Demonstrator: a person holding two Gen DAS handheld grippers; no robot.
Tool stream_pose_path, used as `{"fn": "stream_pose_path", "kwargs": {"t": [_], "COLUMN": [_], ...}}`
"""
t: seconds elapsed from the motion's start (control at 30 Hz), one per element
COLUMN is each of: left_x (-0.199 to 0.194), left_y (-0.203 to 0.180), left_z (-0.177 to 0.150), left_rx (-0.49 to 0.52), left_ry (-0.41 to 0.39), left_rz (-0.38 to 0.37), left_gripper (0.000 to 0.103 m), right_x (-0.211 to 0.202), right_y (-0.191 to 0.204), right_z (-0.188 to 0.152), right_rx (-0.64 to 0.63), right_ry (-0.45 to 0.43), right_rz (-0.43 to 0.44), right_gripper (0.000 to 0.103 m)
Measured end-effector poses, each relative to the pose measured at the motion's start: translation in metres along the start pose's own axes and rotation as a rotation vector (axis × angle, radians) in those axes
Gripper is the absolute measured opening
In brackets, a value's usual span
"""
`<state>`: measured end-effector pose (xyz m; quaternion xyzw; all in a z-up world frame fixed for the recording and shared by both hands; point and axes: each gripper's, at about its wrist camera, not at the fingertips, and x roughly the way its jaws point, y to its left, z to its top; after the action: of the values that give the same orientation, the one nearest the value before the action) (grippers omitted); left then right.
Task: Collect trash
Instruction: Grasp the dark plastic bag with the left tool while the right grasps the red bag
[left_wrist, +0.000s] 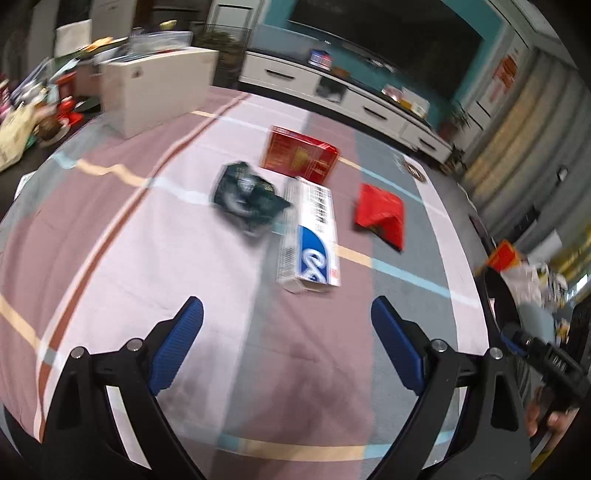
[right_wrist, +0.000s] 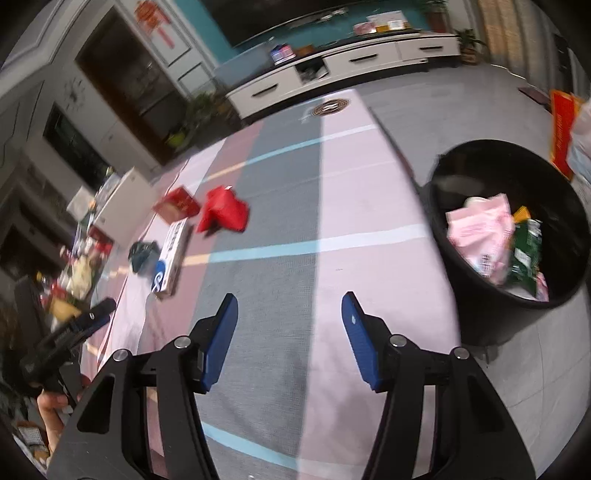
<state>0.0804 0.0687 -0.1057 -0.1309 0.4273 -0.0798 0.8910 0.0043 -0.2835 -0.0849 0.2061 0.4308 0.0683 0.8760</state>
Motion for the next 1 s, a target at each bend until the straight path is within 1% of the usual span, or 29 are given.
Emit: {"fn": "stream_pose_path", "kwargs": {"t": [0.17, 0.33, 0.53, 0.7, 0.73, 0.77, 0.87, 1.0], "left_x": [0.001, 0.009, 0.025, 0.045, 0.050, 0.055, 0.064, 0.077], "left_y": [0.022, 0.040, 0.040, 0.038, 0.039, 0.038, 0.038, 0.035], "left_z": [0.003, 0.008, 0.031, 0.054, 0.057, 0.060, 0.068, 0.078], "left_rx": [-0.057, -0.123, -0.136, -0.155, -0.165, -0.172, -0.174, -0.171], "left_ry": [-0.009, 0.002, -0.005, -0.016, -0.012, -0.011, -0.013, -0.013], "left_rz": [0.005, -0.017, -0.041, -0.036, -0.035, -0.037, -0.032, -0.030], "left_gripper": [0.092, 0.092, 0.092, 0.092, 0.092, 0.092, 0.091, 0.090], "right_x": [0.020, 0.037, 0.063, 0.087, 0.092, 0.097, 0.117, 0.140], "right_y": [0.025, 0.039, 0.054, 0.068, 0.070, 0.072, 0.071, 0.070], "right_z": [0.004, 0.012, 0.026, 0.043, 0.048, 0.052, 0.069, 0.086], "right_rx": [-0.040, -0.057, -0.082, -0.097, -0.099, -0.099, -0.072, -0.034], "right_ry": [0.035, 0.053, 0.064, 0.056, 0.052, 0.050, 0.047, 0.054], "right_rz": [0.012, 0.015, 0.026, 0.048, 0.049, 0.052, 0.062, 0.059], "right_gripper": [0.058, 0.058, 0.058, 0.058, 0.058, 0.061, 0.064, 0.064]}}
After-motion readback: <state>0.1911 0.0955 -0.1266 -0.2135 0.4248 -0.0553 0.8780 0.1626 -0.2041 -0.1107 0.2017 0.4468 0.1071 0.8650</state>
